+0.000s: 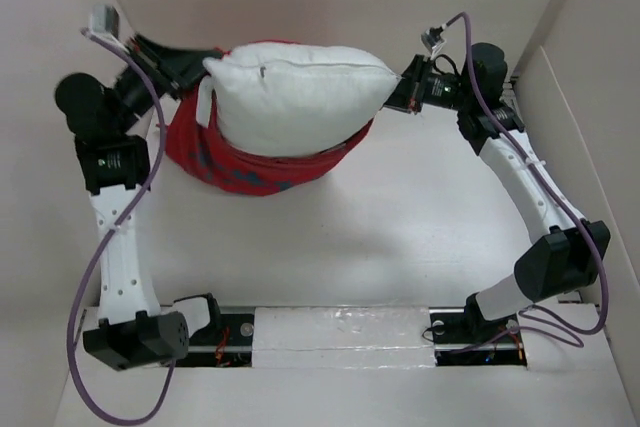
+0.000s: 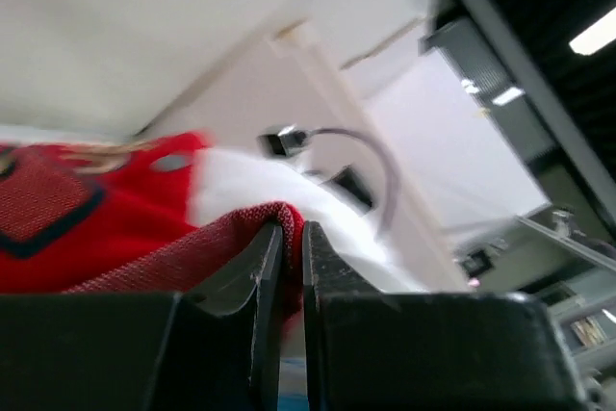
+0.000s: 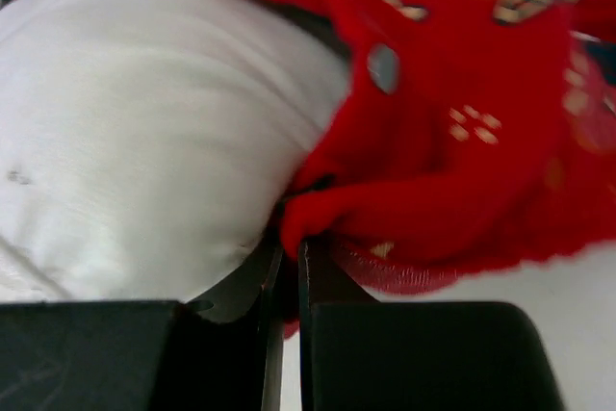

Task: Put the pillow into the pillowcase

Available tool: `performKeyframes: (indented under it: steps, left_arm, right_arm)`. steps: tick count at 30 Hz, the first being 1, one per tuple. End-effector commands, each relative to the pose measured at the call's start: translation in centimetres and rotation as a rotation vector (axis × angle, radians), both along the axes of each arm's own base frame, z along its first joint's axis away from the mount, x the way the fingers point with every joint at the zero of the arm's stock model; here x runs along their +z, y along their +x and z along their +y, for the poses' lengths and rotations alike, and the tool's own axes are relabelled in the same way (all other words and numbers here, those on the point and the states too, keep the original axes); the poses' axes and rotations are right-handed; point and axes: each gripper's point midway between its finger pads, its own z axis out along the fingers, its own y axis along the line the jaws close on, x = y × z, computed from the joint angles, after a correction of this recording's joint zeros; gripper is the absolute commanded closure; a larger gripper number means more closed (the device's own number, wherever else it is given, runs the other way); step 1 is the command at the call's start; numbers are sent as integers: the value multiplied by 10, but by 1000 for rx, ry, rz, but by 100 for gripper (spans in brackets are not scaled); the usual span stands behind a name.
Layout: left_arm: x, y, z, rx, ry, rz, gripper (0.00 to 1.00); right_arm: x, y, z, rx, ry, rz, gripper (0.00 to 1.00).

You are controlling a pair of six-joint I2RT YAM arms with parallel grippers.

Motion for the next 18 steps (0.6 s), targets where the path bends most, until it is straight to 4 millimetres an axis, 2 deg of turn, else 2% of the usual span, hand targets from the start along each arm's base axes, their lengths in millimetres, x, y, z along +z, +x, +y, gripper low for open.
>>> performKeyframes:
  steps: [1,3,4,5,7,8,9,10,11,14,15,16,17,18]
  left_arm:
    - [-159,49,13,91,110,327,100]
    - [-197,46,12,103,155,396,100]
    - [-225,43,10,100,184,444,100]
    - [-243,39,9,104,231,450,100]
    - [-263,21,-5,82,266,450,100]
    - [-294,13,-7,81,282,519,100]
    - [-307,4,-17,59,310,523,100]
    - [-316,-1,-19,77,320,531,100]
    - [-345,-11,-24,60,331,587,100]
    - [-371,-26,-45,-18,300,618,100]
    - [-375,-28,-49,-23,307,614,100]
    - [-377,-35,-62,-60,314,609,100]
    - [-378,-32,-68,-64,325,593,100]
    - [-380,-34,-75,-81,335,591,100]
  right_arm:
    - [-39,16,-5,-141,-141,15,100]
    - [-48,21,-10,-173,-194,-12,100]
    - [-61,23,-9,-186,-231,13,100]
    - [-76,28,-10,-197,-264,37,100]
    - [-116,36,-12,-214,-350,82,100]
    - [-132,40,-15,-236,-374,114,100]
    - [-160,45,-19,-247,-397,164,100]
    - [-171,52,-24,-273,-402,187,100]
    - [-180,68,-39,-341,-409,200,100]
    - [-199,95,-68,-451,-438,251,100]
    - [-200,104,-81,-492,-445,261,100]
    - [-192,114,-83,-516,-450,253,99]
    - [-191,119,-91,-532,-472,245,70]
    - [-189,119,-99,-549,-492,258,62]
